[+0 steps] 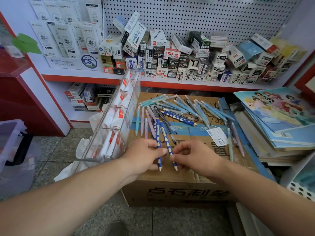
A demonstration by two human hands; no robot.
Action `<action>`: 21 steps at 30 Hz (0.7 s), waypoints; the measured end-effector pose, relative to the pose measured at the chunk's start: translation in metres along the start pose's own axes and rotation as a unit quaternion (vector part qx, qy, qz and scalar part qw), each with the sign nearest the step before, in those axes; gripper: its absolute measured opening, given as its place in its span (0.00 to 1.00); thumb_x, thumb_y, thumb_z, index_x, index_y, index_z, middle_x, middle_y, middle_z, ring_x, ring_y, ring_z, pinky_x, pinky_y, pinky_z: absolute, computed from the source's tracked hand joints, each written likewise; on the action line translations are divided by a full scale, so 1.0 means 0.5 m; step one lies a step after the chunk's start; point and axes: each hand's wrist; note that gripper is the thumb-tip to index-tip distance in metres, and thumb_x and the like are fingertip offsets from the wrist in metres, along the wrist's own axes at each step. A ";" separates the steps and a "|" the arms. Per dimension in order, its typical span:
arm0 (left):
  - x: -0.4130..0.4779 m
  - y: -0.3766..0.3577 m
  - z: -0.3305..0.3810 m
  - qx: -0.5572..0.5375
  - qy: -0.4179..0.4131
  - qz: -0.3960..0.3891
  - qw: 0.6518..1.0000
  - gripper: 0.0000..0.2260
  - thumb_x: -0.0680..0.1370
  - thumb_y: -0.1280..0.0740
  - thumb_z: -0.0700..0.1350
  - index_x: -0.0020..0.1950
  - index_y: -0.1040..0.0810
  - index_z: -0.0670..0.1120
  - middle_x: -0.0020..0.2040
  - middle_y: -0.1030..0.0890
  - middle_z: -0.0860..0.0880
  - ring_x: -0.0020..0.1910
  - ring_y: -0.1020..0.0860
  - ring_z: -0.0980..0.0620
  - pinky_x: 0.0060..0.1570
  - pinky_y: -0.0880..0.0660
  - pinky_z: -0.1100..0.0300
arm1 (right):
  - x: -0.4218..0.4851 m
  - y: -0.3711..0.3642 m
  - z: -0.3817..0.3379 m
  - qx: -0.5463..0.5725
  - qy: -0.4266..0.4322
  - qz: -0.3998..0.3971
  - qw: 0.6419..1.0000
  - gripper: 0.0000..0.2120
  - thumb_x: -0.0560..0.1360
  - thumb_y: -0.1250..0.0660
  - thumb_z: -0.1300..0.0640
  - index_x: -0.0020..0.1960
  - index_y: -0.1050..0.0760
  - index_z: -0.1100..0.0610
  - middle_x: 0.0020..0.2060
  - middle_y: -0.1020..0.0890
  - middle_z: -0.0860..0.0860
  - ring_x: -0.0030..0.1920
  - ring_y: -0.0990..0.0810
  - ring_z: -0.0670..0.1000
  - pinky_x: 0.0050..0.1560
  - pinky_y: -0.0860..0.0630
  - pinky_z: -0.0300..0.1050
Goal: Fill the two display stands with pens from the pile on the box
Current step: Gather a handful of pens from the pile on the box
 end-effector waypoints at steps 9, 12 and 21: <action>-0.022 0.005 0.003 -0.062 0.042 -0.028 0.997 0.06 0.81 0.31 0.37 0.58 0.20 0.40 0.51 0.13 0.40 0.48 0.13 0.46 0.42 0.16 0.55 | 0.016 -0.012 -0.004 -0.096 0.102 -0.004 0.990 0.04 0.77 0.26 0.53 0.44 0.16 0.51 0.36 0.16 0.46 0.34 0.23 0.41 0.38 0.24 0.38; -0.023 0.013 -0.011 -0.026 0.040 0.002 0.999 0.05 0.83 0.34 0.39 0.58 0.21 0.42 0.51 0.14 0.39 0.49 0.13 0.44 0.43 0.16 0.54 | 0.059 -0.001 0.004 -0.195 0.116 0.040 0.973 0.04 0.80 0.31 0.52 0.54 0.18 0.47 0.41 0.18 0.44 0.42 0.21 0.43 0.43 0.25 0.38; -0.023 0.021 -0.012 -0.052 0.032 0.037 0.997 0.03 0.83 0.35 0.37 0.53 0.22 0.42 0.46 0.16 0.38 0.42 0.16 0.44 0.36 0.17 0.57 | 0.127 -0.044 -0.005 -0.361 0.190 0.000 0.913 0.19 0.82 0.35 0.49 0.72 0.26 0.46 0.56 0.27 0.46 0.57 0.27 0.47 0.59 0.29 0.42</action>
Point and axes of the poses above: each hand's wrist, its own x-axis towards the middle knuckle, its own y-axis out of the back of the hand, z = x × y
